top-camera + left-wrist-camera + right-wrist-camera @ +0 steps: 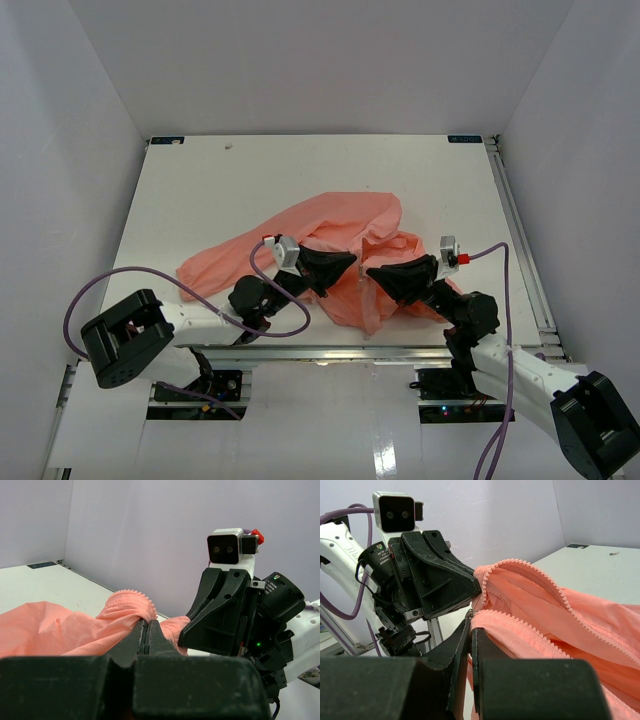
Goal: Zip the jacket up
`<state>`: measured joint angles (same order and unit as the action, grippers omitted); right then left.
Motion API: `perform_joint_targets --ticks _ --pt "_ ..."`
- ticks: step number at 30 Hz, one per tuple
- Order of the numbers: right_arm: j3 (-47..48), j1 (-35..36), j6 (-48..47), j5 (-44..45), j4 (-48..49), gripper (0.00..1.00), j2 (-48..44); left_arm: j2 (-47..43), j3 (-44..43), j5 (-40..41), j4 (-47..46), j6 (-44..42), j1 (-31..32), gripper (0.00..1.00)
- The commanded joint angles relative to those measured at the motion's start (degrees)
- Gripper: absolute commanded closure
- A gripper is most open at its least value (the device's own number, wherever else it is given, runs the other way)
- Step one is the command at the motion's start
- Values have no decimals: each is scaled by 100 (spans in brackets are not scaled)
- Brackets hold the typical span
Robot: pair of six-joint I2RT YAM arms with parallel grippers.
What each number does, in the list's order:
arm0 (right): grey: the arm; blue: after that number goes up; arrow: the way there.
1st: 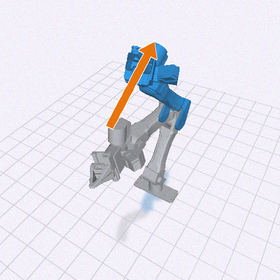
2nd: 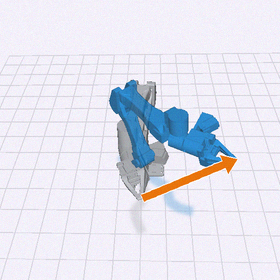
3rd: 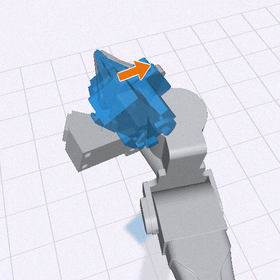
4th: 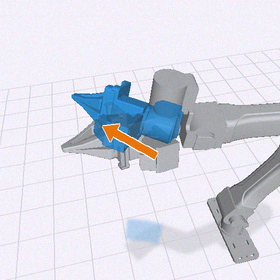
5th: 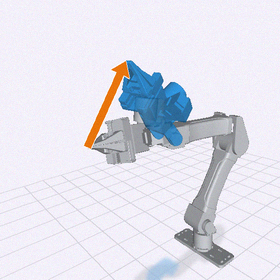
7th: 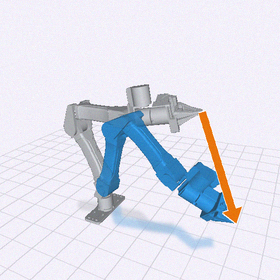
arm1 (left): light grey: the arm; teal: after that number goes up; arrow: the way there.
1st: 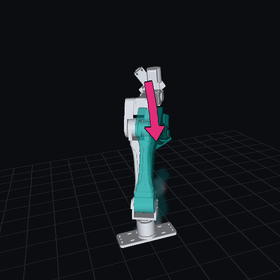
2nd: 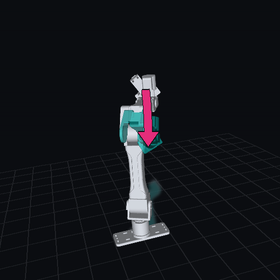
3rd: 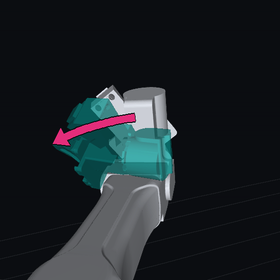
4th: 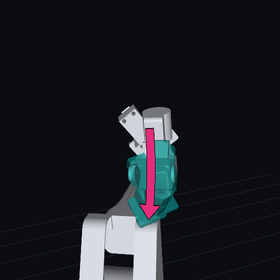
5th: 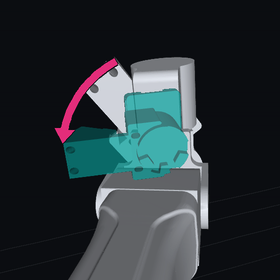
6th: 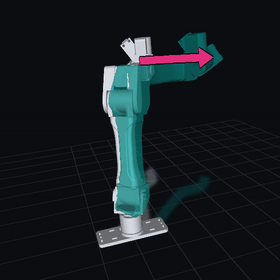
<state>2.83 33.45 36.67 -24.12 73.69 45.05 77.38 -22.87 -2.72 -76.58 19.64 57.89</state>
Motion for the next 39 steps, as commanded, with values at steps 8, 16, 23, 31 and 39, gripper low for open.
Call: perform_joint_targets --ticks 8,16,23,31,39 --pt "-676 21 -194 253 410 92 -146 -88 -33 -194 -2772 203 38 100" --pt "-591 21 -254 223 313 92 -135 -153 -7 -223 -2775 253 38 100" --pt "-584 21 -340 -145 576 92 -69 -409 85 19 -2768 458 38 100" --pt "-648 21 -204 -556 1308 92 89 -594 219 63 -2773 600 38 100" --pt "-659 21 -85 -706 1750 92 142 -642 295 98 -2769 613 38 100"
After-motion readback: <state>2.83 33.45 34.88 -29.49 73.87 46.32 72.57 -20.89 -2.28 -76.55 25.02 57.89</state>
